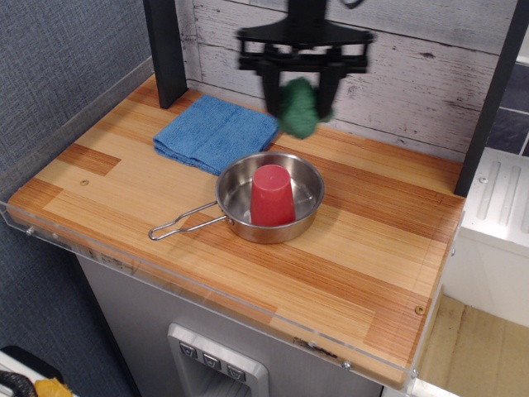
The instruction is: Place the green broccoli on top of the blue towel
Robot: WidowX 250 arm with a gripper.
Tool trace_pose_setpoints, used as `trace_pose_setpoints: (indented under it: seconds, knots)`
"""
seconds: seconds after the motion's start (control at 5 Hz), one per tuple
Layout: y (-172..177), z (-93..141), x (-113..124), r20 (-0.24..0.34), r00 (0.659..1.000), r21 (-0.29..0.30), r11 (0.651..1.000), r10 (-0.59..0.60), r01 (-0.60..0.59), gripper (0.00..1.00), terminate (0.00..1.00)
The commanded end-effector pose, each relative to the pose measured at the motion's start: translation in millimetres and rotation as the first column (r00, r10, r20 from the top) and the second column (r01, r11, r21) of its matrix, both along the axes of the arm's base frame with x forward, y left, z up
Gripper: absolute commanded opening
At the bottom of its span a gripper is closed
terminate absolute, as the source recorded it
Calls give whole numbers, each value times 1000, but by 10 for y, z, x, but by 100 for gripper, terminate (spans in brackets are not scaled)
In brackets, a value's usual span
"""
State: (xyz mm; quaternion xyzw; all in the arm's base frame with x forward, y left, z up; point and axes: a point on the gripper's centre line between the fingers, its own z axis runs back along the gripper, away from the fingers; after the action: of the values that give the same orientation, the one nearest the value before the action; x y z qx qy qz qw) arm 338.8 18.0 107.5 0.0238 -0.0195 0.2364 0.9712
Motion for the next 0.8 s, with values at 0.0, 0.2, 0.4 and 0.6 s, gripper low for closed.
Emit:
trace_pose_setpoints:
  seconds: [0.0,0.2,0.4,0.6]
  knots:
    - [623,100,8,34,996,19,996,87,-87,0,0]
    - [789,0,66,39,994,54,993,103,-105,0,0]
    - [951,-215,175,1,992,15,992,127,-127,0,0]
    - [1060,-331,180,-27,992,32,992,121,-120,0,0]
